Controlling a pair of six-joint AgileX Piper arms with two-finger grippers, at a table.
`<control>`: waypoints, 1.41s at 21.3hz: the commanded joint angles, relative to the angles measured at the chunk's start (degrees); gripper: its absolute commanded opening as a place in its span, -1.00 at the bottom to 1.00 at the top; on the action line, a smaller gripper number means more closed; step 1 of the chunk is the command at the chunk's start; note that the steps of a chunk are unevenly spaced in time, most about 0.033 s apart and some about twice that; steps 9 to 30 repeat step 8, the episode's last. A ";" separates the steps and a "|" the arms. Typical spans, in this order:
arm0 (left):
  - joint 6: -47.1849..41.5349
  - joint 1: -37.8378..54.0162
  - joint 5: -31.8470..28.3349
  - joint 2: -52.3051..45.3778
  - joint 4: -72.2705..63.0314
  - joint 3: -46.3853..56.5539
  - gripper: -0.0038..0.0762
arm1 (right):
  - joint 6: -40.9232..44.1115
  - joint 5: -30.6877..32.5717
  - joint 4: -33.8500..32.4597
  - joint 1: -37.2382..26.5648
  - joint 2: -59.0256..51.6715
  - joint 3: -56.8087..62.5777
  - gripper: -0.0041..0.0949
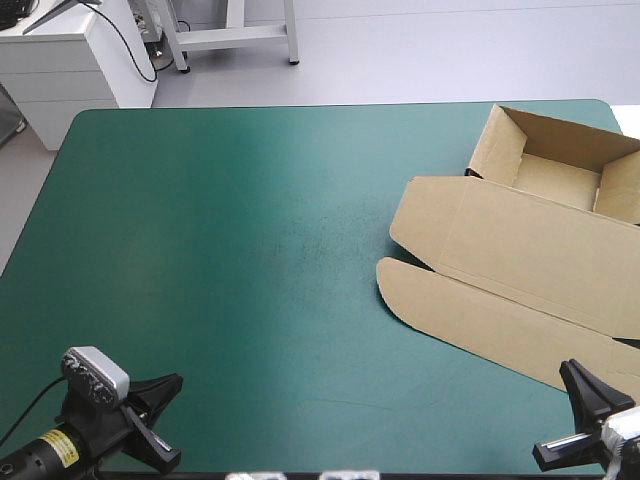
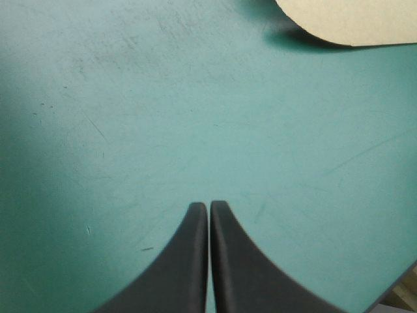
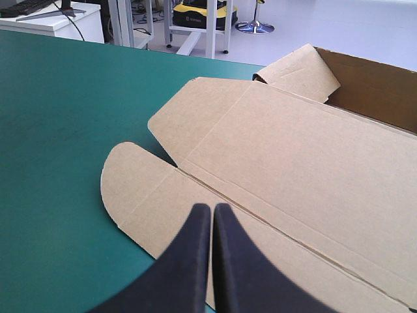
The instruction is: Fold the box
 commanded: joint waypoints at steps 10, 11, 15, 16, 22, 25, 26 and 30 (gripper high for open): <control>1.86 -0.24 -5.25 -4.80 1.89 -1.36 -0.92 | 0.21 -0.67 -0.83 0.11 0.14 2.03 -0.92; 1.86 -0.24 -5.25 -4.80 1.89 -1.36 -0.92 | 0.21 -0.67 -0.83 0.11 0.14 2.03 -0.92; 1.86 -0.24 -5.25 -4.80 1.89 -1.36 -0.92 | 0.21 -0.67 -0.83 0.11 0.14 2.03 -0.92; 1.86 -0.24 -5.25 -4.80 1.89 -1.36 -0.92 | 0.21 -0.67 -0.83 0.11 0.14 2.03 -0.92; 1.86 -0.24 -5.25 -4.80 1.89 -1.36 -0.92 | 0.21 -0.67 -0.83 0.11 0.14 2.03 -0.92; 1.86 -0.24 -5.25 -4.80 1.89 -1.36 -0.92 | 0.21 -0.67 -0.83 0.11 0.14 2.03 -0.92; 1.86 -0.24 -5.25 -4.80 1.89 -1.36 -0.92 | 0.21 -0.67 -0.83 0.11 0.14 2.03 -0.92; 1.86 -0.24 -5.25 -4.80 1.89 -1.36 -0.92 | 0.21 -0.67 -0.83 0.11 0.14 2.03 -0.92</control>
